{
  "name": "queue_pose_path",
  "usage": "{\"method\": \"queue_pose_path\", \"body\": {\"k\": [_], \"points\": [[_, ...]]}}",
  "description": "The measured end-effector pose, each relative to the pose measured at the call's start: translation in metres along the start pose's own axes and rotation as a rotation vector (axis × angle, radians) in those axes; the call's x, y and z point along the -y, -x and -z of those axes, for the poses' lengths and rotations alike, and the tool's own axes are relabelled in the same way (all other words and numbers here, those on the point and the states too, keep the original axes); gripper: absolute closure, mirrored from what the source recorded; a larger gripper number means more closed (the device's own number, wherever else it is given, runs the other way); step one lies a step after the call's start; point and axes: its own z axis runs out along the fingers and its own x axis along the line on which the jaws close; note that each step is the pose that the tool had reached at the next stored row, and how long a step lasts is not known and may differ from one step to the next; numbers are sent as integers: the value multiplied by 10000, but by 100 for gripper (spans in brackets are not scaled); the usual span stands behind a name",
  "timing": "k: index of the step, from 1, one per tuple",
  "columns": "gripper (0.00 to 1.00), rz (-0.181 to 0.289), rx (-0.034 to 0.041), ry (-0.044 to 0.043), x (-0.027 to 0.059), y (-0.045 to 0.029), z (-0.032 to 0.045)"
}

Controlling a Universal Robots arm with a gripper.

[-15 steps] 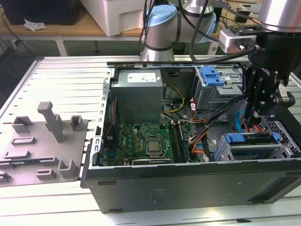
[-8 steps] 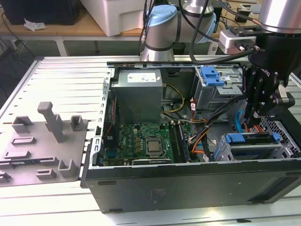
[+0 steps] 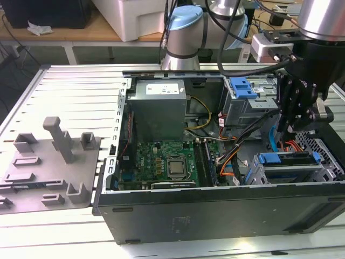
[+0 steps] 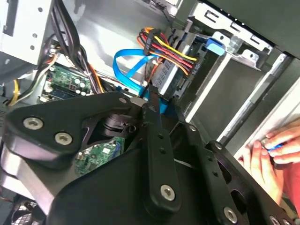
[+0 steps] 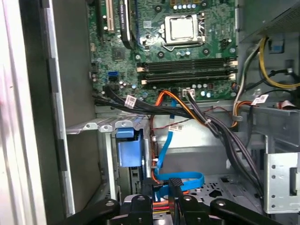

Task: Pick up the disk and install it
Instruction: 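Insert the second disk wire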

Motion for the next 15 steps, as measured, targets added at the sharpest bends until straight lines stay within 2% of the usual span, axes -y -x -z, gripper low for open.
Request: {"method": "queue_pose_path", "body": {"k": [2, 4, 9, 11, 15], "points": [[74, -14, 173, 12, 1, -19, -1], [84, -27, 336, 24, 3, -40, -2], [84, -56, 666, 47, 6, -95, -6], [84, -64, 703, 58, 10, -119, -7], [84, -99, 694, 160, 62, -158, -14]]}}
